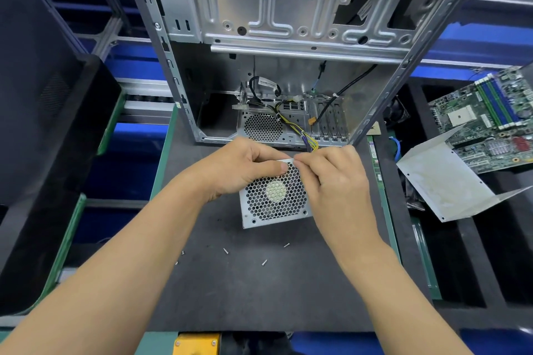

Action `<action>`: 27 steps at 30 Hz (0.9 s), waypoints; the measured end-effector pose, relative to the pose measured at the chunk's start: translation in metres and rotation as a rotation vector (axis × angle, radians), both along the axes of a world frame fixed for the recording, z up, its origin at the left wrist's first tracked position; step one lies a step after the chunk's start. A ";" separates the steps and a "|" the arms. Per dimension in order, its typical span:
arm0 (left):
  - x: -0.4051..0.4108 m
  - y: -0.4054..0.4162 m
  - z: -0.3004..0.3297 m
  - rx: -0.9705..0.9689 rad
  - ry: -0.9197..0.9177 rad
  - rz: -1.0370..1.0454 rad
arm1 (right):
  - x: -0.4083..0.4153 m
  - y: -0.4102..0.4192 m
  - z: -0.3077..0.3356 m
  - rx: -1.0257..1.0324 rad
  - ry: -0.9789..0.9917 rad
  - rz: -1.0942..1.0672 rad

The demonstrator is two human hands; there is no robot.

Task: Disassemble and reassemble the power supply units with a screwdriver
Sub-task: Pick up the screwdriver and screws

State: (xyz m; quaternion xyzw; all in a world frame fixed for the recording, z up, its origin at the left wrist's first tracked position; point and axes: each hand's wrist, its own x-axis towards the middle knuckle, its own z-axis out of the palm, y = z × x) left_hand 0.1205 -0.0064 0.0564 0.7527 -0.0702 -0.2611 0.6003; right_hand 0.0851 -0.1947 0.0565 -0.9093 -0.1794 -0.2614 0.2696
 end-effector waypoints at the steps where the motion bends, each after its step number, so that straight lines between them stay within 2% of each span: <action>1: 0.000 0.000 0.000 -0.002 0.003 0.000 | 0.001 0.000 0.000 -0.008 -0.017 0.001; 6: 0.002 -0.006 -0.001 0.012 0.024 0.094 | 0.005 -0.005 -0.002 -0.035 -0.062 0.039; 12: 0.001 -0.008 -0.001 -0.008 0.057 0.145 | 0.007 -0.009 -0.004 -0.018 -0.023 0.112; 18: 0.002 -0.014 0.000 0.017 0.061 0.206 | 0.007 -0.014 0.004 0.020 0.106 0.127; 27: 0.001 -0.013 0.002 -0.016 0.034 0.171 | 0.004 -0.011 0.015 0.081 0.310 0.109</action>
